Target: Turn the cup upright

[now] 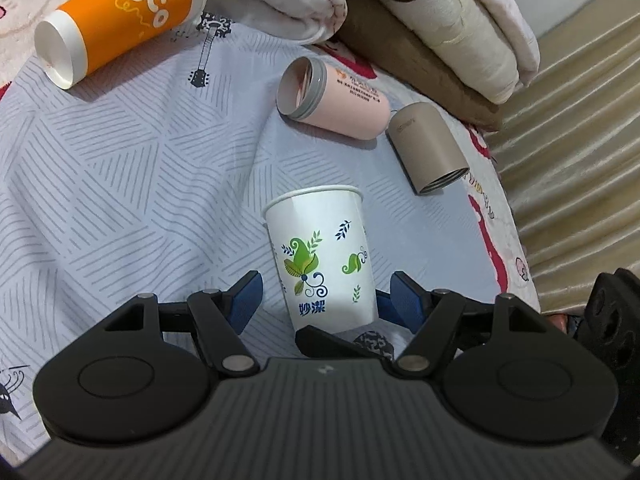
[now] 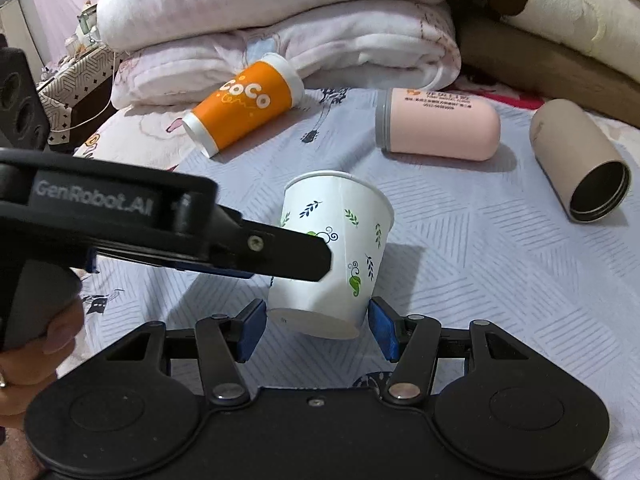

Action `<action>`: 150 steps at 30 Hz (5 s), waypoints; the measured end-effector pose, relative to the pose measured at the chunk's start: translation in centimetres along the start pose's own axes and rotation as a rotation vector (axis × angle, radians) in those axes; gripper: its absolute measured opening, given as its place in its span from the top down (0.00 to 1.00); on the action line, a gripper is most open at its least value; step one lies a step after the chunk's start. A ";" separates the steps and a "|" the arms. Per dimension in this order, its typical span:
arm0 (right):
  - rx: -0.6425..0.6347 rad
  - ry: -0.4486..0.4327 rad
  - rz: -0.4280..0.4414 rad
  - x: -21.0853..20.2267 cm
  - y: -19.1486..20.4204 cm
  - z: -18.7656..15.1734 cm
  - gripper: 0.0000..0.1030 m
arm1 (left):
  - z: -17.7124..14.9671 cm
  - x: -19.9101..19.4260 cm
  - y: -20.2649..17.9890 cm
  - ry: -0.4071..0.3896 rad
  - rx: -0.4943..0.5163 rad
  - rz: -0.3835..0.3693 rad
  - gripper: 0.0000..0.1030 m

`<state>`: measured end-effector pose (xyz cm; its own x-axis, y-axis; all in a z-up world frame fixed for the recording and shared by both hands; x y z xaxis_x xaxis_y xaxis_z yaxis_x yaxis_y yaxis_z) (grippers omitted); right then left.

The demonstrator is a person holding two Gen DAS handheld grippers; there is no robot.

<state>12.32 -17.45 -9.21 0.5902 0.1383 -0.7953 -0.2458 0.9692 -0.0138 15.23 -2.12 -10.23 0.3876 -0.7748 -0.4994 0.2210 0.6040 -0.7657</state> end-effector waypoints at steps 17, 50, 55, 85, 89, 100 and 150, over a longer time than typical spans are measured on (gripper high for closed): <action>0.048 0.102 0.198 2.3 -3.0 2.6 0.18 | 2.0 1.1 2.3 0.023 -0.053 -0.078 0.32; -0.114 -0.161 0.102 3.4 -1.4 2.6 0.36 | 1.3 1.1 -1.5 -0.084 0.347 0.049 0.46; -0.177 -0.302 0.022 3.5 -0.3 2.2 0.36 | 1.2 1.0 -1.5 -0.151 0.403 0.054 0.45; -0.199 -0.410 -0.085 6.3 0.7 1.1 0.29 | 0.5 2.4 -1.0 -0.127 0.416 0.103 0.32; -0.180 -0.394 -0.084 5.8 0.5 0.9 0.18 | 0.6 2.2 -0.7 -0.119 0.386 0.111 0.31; -0.096 -0.228 -0.154 2.6 -0.4 0.3 0.16 | -0.8 -0.8 -3.0 -0.072 0.376 0.176 0.25; 0.196 -0.658 -0.328 -17.6 0.0 -10.3 0.00 | -12.2 -13.7 -12.4 -0.447 0.524 0.442 0.00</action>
<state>-5.96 -22.03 -1.46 0.9613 -0.1302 -0.2427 0.1266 0.9915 -0.0306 -3.73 -1.24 1.18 0.8326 -0.3637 -0.4177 0.3104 0.9310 -0.1919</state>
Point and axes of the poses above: each gripper's, at about its wrist camera, not at the fingertips, and x roughly the way its jaws point, y to its left, z to its top, the point moved 1 cm from there along x, roughly the way its jaws point, and after that the axes turned 14 degrees about -z, right-handed, at the moved point
